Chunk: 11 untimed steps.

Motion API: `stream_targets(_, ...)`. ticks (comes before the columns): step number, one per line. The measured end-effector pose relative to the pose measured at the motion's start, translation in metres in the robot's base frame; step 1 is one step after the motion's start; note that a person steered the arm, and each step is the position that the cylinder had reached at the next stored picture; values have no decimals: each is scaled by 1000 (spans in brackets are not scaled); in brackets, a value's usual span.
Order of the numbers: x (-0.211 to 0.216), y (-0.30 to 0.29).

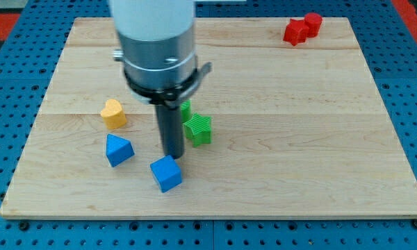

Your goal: Move the green star bottom diagonally to the red star

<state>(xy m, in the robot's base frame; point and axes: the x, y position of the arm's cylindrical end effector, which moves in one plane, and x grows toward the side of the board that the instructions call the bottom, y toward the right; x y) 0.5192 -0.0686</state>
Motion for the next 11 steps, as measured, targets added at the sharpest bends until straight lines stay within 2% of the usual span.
stream_targets(2,-21,-19)
stream_targets(4,-7,-23)
stream_targets(5,-8,0)
stream_targets(6,-32,58)
stream_targets(7,-82,98)
stream_targets(8,-95,144)
stream_targets(9,-133,144)
stream_targets(10,-152,106)
stream_targets(11,-197,119)
